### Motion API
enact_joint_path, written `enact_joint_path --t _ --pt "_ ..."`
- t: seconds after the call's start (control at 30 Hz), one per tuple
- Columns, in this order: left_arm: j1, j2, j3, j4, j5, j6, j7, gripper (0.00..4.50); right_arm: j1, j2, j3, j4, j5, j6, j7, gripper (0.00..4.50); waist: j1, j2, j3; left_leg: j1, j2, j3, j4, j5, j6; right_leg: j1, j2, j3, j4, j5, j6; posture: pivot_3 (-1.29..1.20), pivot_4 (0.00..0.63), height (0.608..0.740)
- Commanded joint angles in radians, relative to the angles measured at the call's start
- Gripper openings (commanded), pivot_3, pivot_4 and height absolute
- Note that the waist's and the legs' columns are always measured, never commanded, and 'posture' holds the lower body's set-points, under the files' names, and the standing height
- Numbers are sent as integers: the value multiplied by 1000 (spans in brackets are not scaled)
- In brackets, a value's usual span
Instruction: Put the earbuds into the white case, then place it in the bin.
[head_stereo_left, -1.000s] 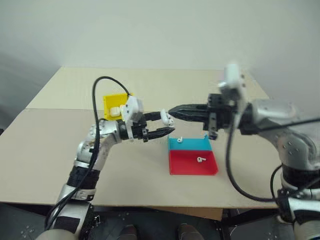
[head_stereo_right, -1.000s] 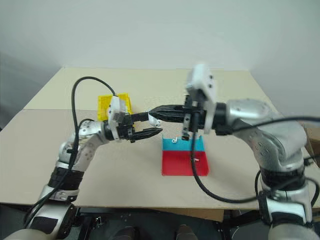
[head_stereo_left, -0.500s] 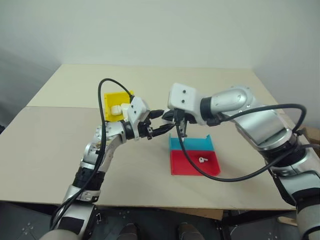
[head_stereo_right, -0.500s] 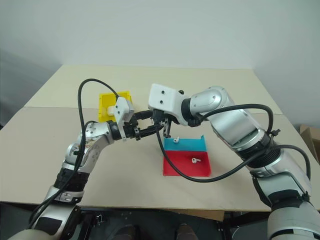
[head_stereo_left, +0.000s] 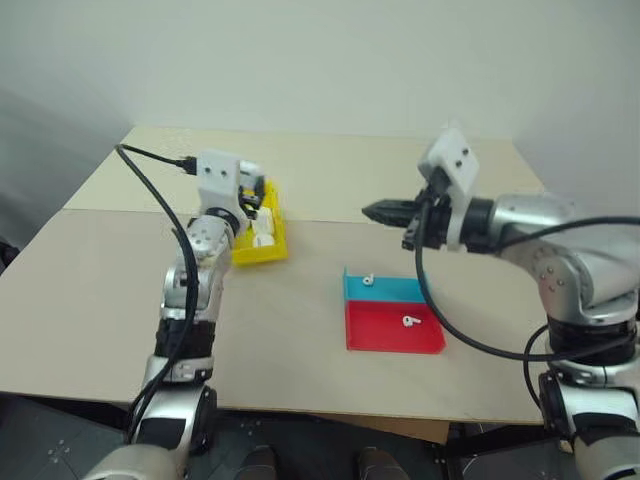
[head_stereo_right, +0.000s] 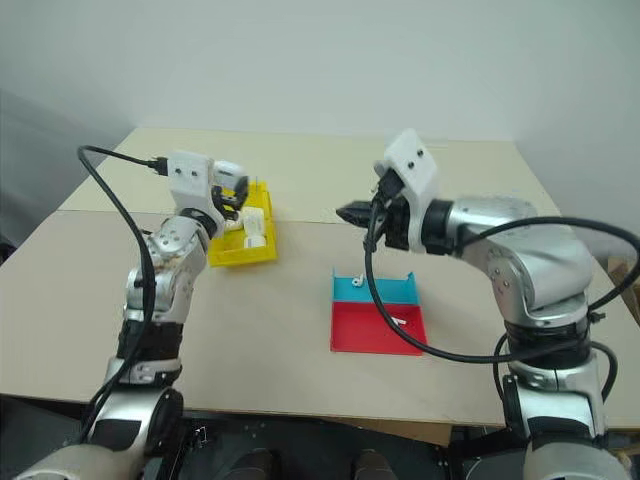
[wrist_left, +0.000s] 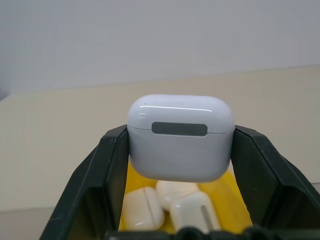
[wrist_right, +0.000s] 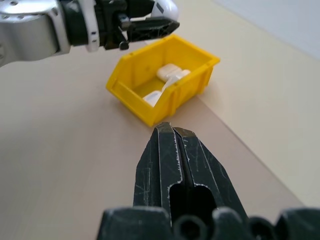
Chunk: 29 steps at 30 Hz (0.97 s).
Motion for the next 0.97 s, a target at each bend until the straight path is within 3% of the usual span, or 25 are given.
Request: enact_joint_path --t 0.03,0.1,0.13,0.23,0.27,0.4,0.57,0.7,0.8,0.9,0.97 --pt "-102 -22 21 175 12 -17 69 2765 -14 -2 -39 -69 31 27 -39 14 0 0 0 0 0 0 0 0 0 0 0 0 0 0 0 0 150 740" --pt "-138 -25 17 259 8 -57 56 2765 -10 -1 -41 -82 41 34 -54 14 0 0 0 -1 0 0 0 0 0 0 0 0 -1 0 0 0 150 740" --pt "-151 -27 20 288 2 -71 52 3507 -8 -2 -41 -86 46 36 -59 0 0 0 0 -1 0 0 0 0 0 0 0 0 -1 0 0 0 150 740" --pt "-173 -25 8 359 19 -123 65 4419 9 -8 -47 -106 61 37 -73 0 -1 0 0 -2 0 0 -1 0 0 -1 0 0 -1 0 0 0 150 740" --pt "-168 -16 2 351 22 -139 51 4490 24 -14 -52 -113 65 32 -74 0 -1 0 0 -2 0 0 -1 0 0 -1 0 0 -1 0 0 0 150 740" --pt "-77 43 4 154 -12 -195 -69 4490 101 -31 -88 -133 75 -2 -77 0 -5 0 0 -2 0 0 -1 0 -1 -1 0 0 -1 0 0 0 150 740" --pt "123 210 37 -223 -198 -161 -415 4490 280 -48 -158 -180 68 -164 -33 0 -8 0 0 -2 0 0 -3 1 -2 -2 0 0 0 0 0 0 150 740" --pt "370 406 124 -480 -400 -143 -735 4490 518 -73 -218 -204 28 -353 48 0 -8 1 -1 -1 1 0 -3 2 -3 0 0 0 -1 0 0 0 150 740" --pt "534 490 191 -625 -545 -60 -840 4490 625 -86 -266 -210 49 -440 109 0 -7 1 -1 1 1 1 -2 2 -3 1 0 0 0 0 0 0 150 740" --pt "677 549 242 -756 -650 6 -904 4490 674 -123 -281 -227 55 -483 160 0 -8 0 0 12 2 1 -2 2 -4 12 0 0 -1 0 0 0 150 740" --pt "748 581 264 -828 -669 26 -913 4490 696 -153 -279 -243 37 -523 189 0 -10 0 0 17 4 3 -3 2 -4 18 1 0 -5 -5 5 0 150 740"
